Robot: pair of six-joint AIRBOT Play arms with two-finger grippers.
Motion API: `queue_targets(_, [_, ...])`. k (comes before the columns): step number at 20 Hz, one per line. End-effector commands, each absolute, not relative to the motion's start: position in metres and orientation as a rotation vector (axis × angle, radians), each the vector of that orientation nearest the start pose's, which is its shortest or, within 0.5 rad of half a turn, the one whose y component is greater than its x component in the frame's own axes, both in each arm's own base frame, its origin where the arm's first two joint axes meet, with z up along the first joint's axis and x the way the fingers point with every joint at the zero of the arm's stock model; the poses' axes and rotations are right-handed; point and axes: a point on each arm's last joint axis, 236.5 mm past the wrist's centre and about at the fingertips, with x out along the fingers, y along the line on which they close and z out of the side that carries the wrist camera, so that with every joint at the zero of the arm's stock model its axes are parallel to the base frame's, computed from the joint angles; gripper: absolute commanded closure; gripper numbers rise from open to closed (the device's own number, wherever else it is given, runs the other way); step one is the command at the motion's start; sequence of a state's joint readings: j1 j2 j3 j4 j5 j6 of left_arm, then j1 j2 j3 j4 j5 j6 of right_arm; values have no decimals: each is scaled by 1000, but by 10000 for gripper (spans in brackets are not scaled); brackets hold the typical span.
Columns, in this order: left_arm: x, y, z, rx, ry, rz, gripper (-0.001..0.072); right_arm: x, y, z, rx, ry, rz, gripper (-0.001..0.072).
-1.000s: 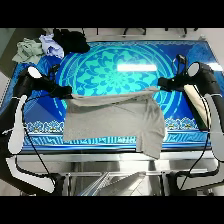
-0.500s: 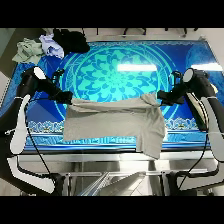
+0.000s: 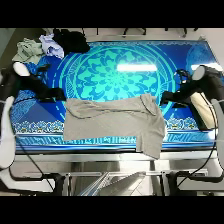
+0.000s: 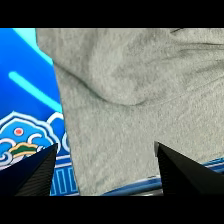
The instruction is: Fold the shirts.
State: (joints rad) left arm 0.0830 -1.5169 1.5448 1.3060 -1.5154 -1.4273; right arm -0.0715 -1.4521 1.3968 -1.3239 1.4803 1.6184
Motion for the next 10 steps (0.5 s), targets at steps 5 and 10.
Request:
queue_targets(5, [297,0,2,-540,1562,-137,36,339,42,14,533,1484,245,8])
queue_targets(10, [271,-26,-54,-631,1649,-104,43,335,61,14,606,1488,305,8])
